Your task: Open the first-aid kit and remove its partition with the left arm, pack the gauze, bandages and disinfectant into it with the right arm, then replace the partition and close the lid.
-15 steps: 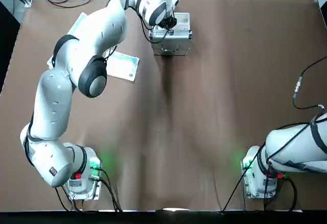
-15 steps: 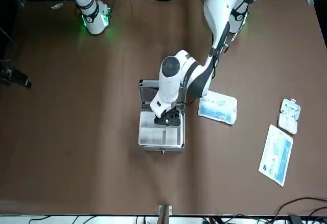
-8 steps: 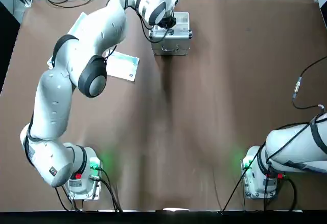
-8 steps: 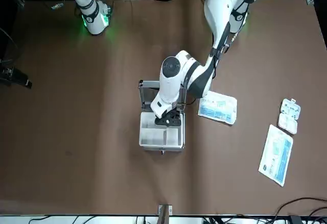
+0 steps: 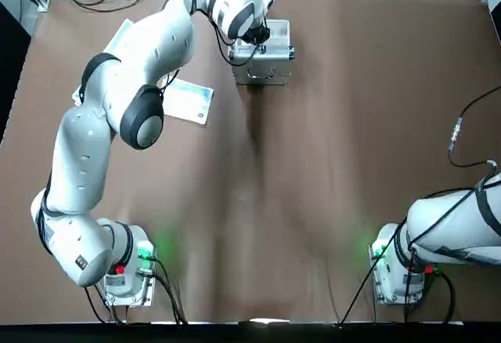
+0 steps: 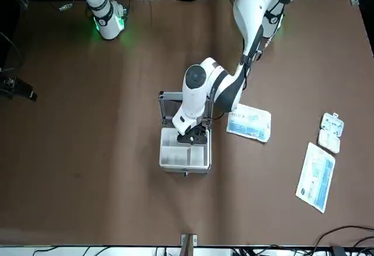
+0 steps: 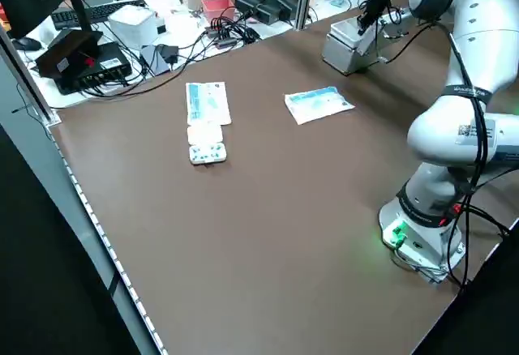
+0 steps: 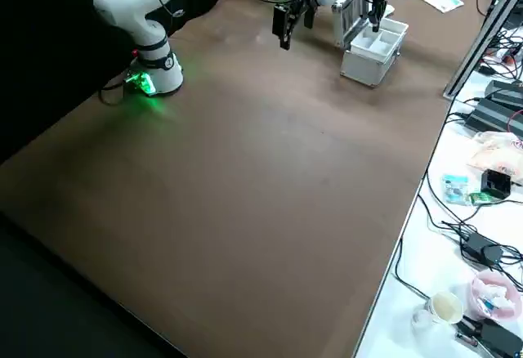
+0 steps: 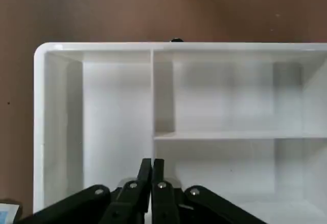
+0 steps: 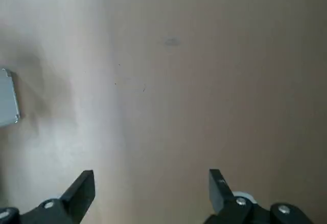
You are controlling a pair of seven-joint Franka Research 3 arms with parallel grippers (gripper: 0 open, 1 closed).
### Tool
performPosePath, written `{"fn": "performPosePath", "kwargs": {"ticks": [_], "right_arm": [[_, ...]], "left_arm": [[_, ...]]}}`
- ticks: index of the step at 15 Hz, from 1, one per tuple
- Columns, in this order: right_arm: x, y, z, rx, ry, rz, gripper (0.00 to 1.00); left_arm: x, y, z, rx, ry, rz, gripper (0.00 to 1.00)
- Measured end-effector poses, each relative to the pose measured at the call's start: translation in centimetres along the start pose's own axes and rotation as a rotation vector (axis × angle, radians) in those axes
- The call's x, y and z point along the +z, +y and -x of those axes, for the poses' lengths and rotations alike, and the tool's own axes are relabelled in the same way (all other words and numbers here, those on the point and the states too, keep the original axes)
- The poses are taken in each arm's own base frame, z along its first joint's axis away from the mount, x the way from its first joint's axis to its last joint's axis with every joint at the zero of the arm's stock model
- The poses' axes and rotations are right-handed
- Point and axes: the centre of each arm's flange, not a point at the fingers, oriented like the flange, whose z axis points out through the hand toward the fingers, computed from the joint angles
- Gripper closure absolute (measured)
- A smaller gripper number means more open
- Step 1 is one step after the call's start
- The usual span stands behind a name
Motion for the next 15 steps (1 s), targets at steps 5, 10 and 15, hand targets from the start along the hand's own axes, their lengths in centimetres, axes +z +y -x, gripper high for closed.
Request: {"fn": "performPosePath", "kwargs": {"ticks": [5,10,15], "right_arm": [[0.01,-0.01,0.0,0.0,0.0,0.0,0.01],[0.01,-0.03,0.0,-0.001,0.0,0.0,0.01],[0.01,-0.08,0.0,-0.001,0.0,0.0,0.01]], "left_arm": [[0.34,-0.29,0.29,0.002,-0.027,-0.025,0.96],[0.37,-0.23,0.39,0.002,-0.03,-0.027,0.96],[0.3,-0.09,0.26,-0.034,-0.017,-0.015,0.96]]}}
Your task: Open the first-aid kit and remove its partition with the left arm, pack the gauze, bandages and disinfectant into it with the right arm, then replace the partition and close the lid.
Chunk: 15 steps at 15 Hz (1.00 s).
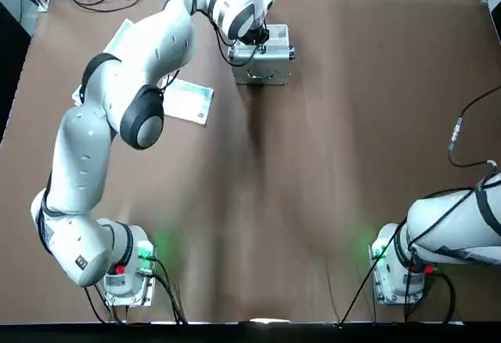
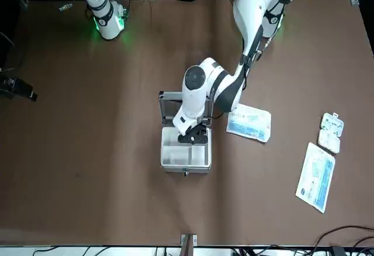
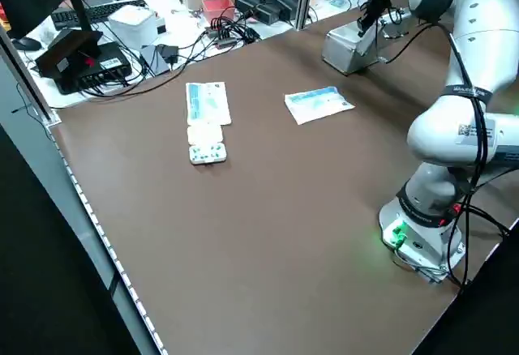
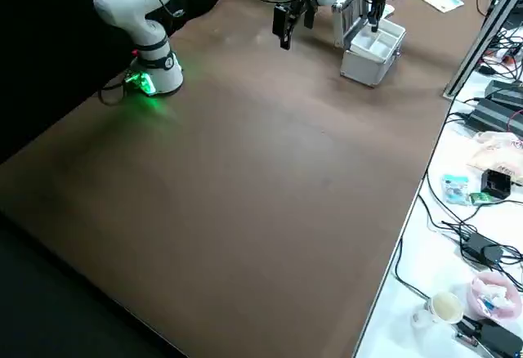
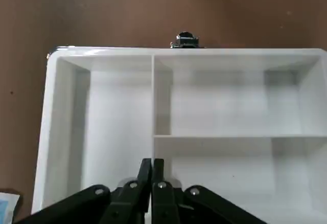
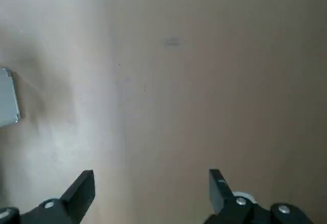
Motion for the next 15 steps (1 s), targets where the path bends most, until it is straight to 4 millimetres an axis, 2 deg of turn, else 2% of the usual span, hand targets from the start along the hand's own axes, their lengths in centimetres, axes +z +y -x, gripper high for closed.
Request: {"fn": "performPosePath", "kwargs": {"ticks": [8,15], "right_arm": [[0.0,-0.02,0.0,0.0,0.0,0.0,0.01],[0.0,-0.02,0.0,0.0,0.0,0.0,0.01]], "left_arm": [[0.89,-0.02,0.15,-0.025,-0.002,-0.003,0.96],[0.9,-0.03,0.14,-0.019,0.003,-0.007,0.96]]}}
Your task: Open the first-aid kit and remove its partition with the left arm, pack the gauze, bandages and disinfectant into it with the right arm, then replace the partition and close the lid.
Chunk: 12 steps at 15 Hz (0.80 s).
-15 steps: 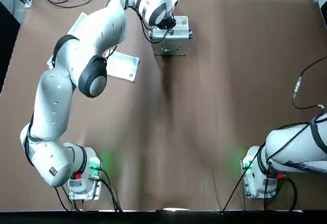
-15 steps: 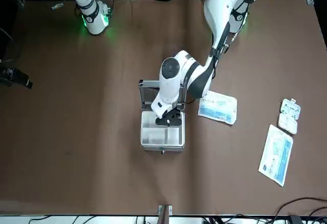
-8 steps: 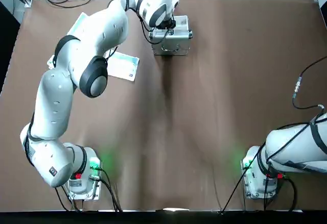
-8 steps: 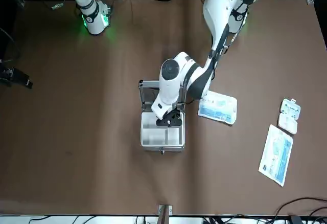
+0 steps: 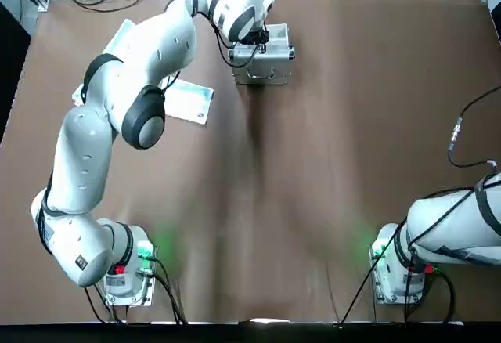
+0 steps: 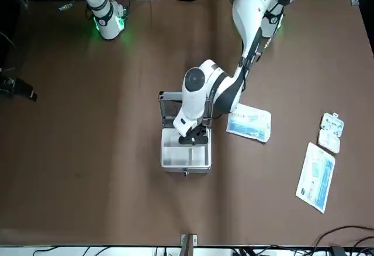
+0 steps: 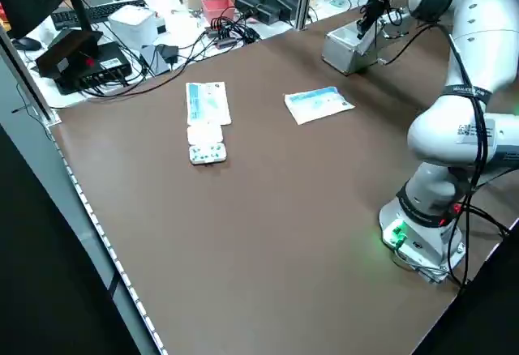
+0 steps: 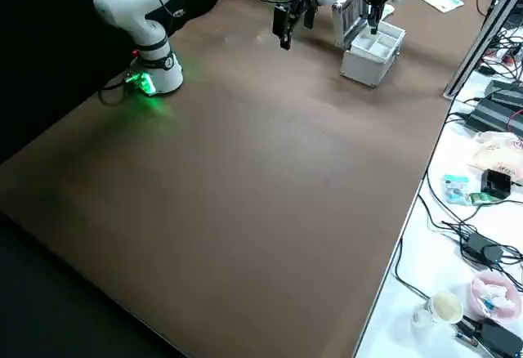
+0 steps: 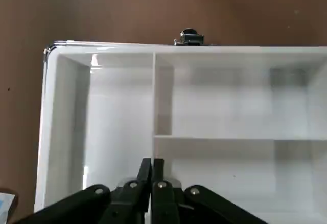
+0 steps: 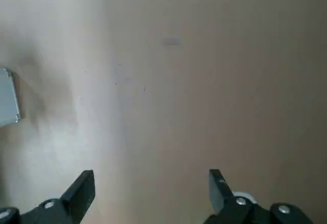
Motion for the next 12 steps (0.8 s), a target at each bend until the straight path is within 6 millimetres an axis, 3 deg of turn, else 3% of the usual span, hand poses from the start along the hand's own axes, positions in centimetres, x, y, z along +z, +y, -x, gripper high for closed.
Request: {"fn": "performPosePath", "kwargs": {"ticks": [12], "right_arm": [[0.0,0.0,0.0,0.0,0.0,0.0,0.01]], "left_arm": [[-0.14,0.42,0.3,0.023,0.039,-0.035,0.96]]}}
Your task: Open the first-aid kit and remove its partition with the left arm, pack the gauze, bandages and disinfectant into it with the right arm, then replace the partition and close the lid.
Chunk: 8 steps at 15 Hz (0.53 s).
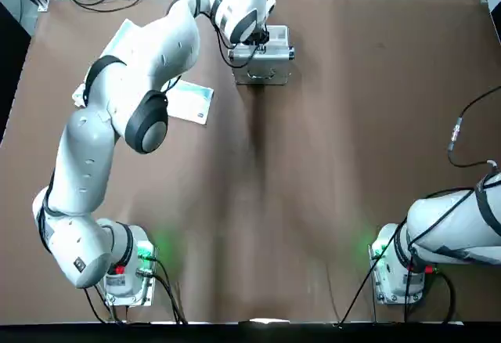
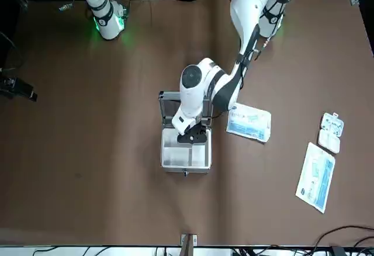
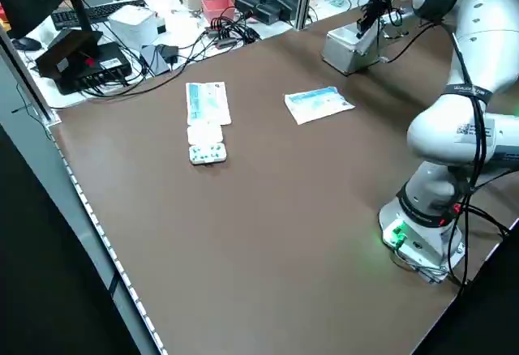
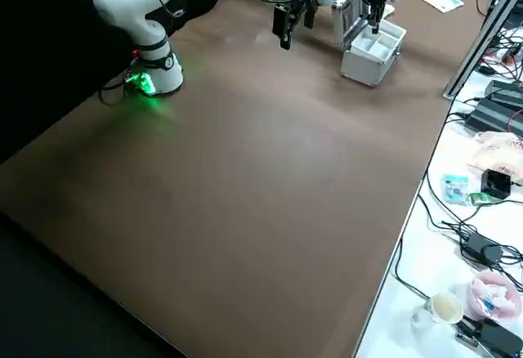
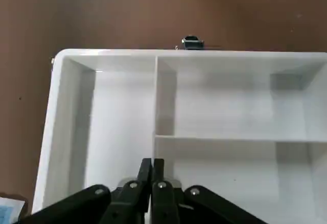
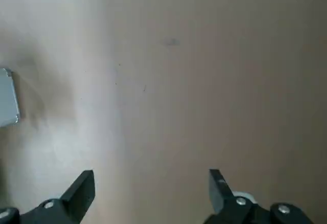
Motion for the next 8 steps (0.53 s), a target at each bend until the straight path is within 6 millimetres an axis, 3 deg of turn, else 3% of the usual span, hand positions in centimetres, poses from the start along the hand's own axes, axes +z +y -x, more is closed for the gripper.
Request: {"fn": "performPosePath", "kwargs": {"ticks": [8], "right_arm": [[0.0,0.0,0.0,0.0,0.0,0.0,0.01]], "left_arm": [[0.13,0.15,0.18,0.005,0.006,-0.009,0.94]]}}
